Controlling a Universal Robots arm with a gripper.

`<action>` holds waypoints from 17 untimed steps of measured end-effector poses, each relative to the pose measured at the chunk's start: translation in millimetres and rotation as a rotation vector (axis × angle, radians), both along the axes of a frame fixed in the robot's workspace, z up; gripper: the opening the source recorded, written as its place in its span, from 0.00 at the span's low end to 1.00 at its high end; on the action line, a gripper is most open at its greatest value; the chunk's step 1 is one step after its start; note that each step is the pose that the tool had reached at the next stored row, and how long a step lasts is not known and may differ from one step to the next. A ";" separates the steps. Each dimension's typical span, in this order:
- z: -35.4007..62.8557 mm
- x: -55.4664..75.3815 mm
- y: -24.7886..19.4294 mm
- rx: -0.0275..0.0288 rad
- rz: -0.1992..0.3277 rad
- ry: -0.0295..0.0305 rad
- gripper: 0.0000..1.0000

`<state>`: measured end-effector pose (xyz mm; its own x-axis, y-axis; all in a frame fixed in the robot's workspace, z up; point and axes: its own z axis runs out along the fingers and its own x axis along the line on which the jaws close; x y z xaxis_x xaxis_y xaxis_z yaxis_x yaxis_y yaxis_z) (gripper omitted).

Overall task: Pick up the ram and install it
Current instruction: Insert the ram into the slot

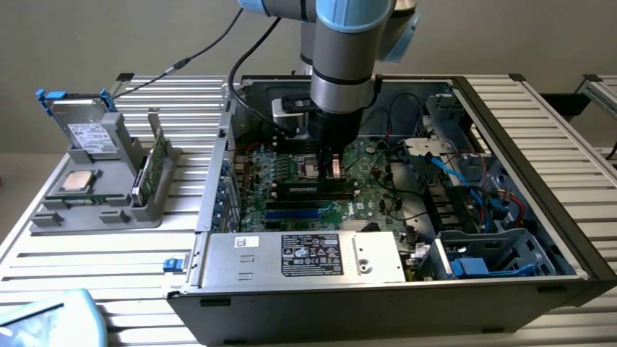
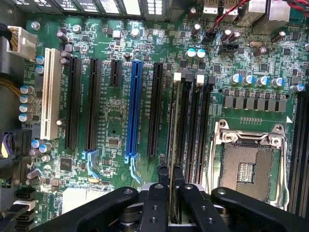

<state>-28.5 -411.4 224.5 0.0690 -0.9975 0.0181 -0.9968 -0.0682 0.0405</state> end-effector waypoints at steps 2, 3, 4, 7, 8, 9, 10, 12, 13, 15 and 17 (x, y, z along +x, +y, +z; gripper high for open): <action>0.0 0.0 0.4 -0.0008 0.000 0.0000 0.14; -0.1 0.0 0.6 -0.0011 0.000 0.0000 0.14; -0.1 0.0 0.9 -0.0014 0.000 0.0000 0.14; -0.1 0.0 1.5 -0.0020 0.000 0.0000 0.14; -0.2 0.0 1.6 -0.0022 0.000 0.0000 0.14; -0.3 0.0 1.9 -0.0025 0.000 0.0000 0.14; -0.4 0.0 2.0 -0.0028 0.000 0.0000 0.14; -0.7 0.0 2.3 -0.0031 0.000 0.0000 0.14; -1.0 0.0 2.5 -0.0032 0.000 0.0000 0.14; -1.9 0.0 2.8 -0.0033 0.000 0.0000 0.14; -2.4 0.0 2.9 -0.0038 0.000 0.0000 0.14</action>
<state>-28.5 -408.4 222.1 0.0690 -0.9974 0.0219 -0.9968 -0.0681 0.0408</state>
